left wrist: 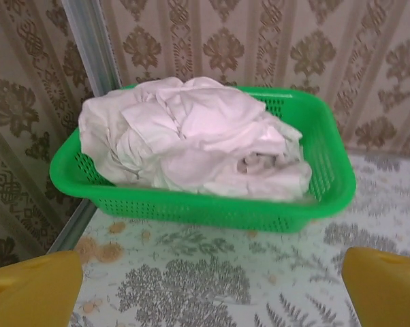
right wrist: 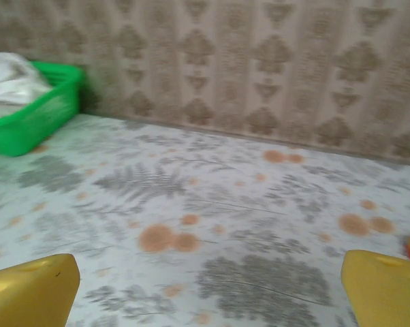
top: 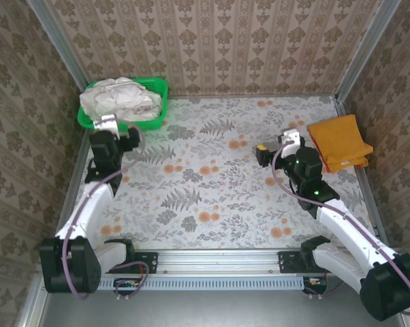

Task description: Fold and stack the t-shirts

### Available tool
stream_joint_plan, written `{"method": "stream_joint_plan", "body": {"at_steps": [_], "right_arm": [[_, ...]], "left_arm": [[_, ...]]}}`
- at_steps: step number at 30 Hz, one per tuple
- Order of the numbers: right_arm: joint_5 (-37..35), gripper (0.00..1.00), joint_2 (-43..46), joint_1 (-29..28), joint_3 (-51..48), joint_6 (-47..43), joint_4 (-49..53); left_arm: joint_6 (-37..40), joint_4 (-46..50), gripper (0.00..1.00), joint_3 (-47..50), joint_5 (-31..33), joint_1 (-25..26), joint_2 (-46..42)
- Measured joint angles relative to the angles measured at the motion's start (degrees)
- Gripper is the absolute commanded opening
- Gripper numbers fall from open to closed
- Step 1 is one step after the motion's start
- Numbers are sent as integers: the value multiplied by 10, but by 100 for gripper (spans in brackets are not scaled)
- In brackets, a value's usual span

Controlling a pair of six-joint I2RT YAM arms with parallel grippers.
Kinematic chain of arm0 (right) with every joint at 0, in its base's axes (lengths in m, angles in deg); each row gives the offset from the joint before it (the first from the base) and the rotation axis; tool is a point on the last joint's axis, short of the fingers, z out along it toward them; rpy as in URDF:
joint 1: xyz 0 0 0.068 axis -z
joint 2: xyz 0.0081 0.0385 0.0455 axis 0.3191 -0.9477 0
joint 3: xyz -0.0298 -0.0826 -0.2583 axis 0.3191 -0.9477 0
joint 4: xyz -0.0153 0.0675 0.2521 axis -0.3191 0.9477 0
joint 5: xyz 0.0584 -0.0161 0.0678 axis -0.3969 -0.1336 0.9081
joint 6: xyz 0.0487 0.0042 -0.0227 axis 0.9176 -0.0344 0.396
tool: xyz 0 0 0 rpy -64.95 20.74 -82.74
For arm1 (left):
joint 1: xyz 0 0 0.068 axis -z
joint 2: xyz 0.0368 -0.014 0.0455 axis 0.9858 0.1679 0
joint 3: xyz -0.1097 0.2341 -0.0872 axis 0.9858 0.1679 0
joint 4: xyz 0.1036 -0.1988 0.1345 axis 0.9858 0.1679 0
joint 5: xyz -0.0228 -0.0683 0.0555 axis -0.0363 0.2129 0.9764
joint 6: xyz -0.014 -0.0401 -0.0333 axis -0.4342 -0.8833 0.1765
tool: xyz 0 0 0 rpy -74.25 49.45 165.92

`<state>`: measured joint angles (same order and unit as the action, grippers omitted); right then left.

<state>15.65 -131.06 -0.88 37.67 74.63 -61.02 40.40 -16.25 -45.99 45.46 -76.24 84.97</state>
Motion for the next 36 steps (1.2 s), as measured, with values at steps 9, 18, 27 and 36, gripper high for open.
{"method": "stream_joint_plan", "body": {"at_steps": [9,18,27,36], "right_arm": [[45,100,-94,-137,120,-31,54],[70,100,-167,-185,185,-64,63],[68,100,-171,-202,197,-72,92],[82,100,-140,-220,186,-72,82]], "left_arm": [[-64,135,100,-230,16,-26,186],[-142,261,100,-444,-3,-71,386],[-209,350,98,-566,-39,-84,523],[-246,377,38,-630,-71,-87,583]]}}
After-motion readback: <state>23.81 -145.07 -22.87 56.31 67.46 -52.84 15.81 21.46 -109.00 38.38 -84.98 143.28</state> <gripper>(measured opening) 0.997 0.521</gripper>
